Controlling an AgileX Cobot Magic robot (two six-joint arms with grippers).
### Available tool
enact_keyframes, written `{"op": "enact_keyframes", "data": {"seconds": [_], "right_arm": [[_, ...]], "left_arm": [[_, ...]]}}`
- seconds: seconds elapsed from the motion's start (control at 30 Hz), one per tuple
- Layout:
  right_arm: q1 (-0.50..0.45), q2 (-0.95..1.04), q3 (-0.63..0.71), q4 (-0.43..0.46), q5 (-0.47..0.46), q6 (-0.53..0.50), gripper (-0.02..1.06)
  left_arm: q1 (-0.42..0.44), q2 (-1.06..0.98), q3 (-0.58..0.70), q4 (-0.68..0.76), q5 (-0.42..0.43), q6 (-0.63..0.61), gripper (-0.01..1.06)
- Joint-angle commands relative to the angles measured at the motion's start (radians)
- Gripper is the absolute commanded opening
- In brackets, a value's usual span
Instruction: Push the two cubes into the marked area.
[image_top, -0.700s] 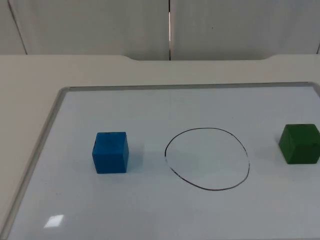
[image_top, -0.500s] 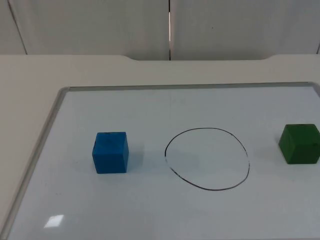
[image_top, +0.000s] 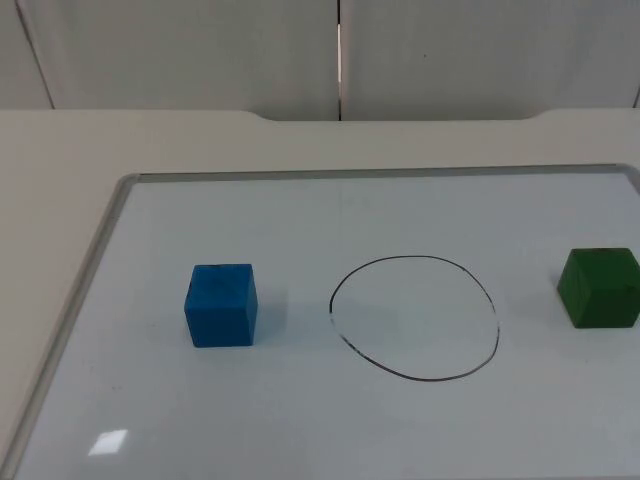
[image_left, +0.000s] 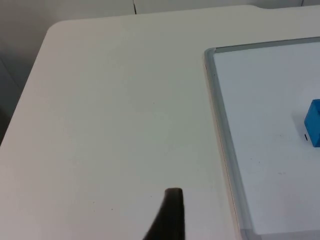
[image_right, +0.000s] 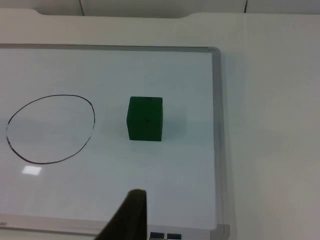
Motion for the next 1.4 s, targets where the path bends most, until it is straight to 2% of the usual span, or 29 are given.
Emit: {"op": "enact_keyframes", "data": {"seconds": [0.0, 0.03, 0.07, 0.2, 0.23, 0.3, 0.4, 0.7, 0.83, 0.93, 1.13, 1.37], "right_arm": [[-0.006, -0.003, 0.002, 0.003, -0.007, -0.001, 1.05], [-0.006, -0.003, 0.002, 0.003, -0.007, -0.001, 1.05], [-0.006, -0.003, 0.002, 0.003, -0.007, -0.001, 1.05], [-0.006, -0.003, 0.002, 0.003, -0.007, -0.001, 1.05], [-0.006, -0.003, 0.002, 0.003, -0.007, -0.001, 1.05], [-0.006, -0.003, 0.002, 0.003, -0.007, -0.001, 1.05], [-0.006, -0.003, 0.002, 0.003, -0.007, -0.001, 1.05], [-0.006, -0.003, 0.002, 0.003, -0.007, -0.001, 1.05], [-0.006, -0.003, 0.002, 0.003, -0.007, -0.001, 1.05], [-0.006, -0.003, 0.002, 0.003, -0.007, -0.001, 1.05], [-0.006, -0.003, 0.002, 0.003, -0.007, -0.001, 1.05], [-0.006, -0.003, 0.002, 0.003, -0.007, -0.001, 1.05]], "left_arm": [[0.004, -0.004, 0.004, -0.009, -0.004, 0.004, 0.75], [0.004, -0.004, 0.004, -0.012, -0.004, 0.004, 0.66], [0.004, -0.004, 0.004, -0.012, -0.004, 0.004, 0.66], [0.004, -0.004, 0.004, -0.012, -0.006, 0.006, 0.34], [0.004, -0.004, 0.004, -0.012, -0.006, 0.006, 0.34], [0.004, -0.004, 0.004, -0.012, -0.006, 0.006, 0.15], [0.004, -0.004, 0.004, -0.012, -0.006, 0.006, 0.00], [0.004, -0.004, -0.024, -0.034, -0.074, 0.006, 0.00], [0.004, 0.056, -0.024, -0.042, -0.086, 0.006, 0.00], [0.004, 0.104, -0.024, -0.050, -0.125, 0.006, 0.00], [0.004, 0.296, -0.024, -0.094, -0.262, 0.006, 0.00], [0.004, 0.480, -0.024, -0.151, -0.364, 0.006, 0.00]]}}
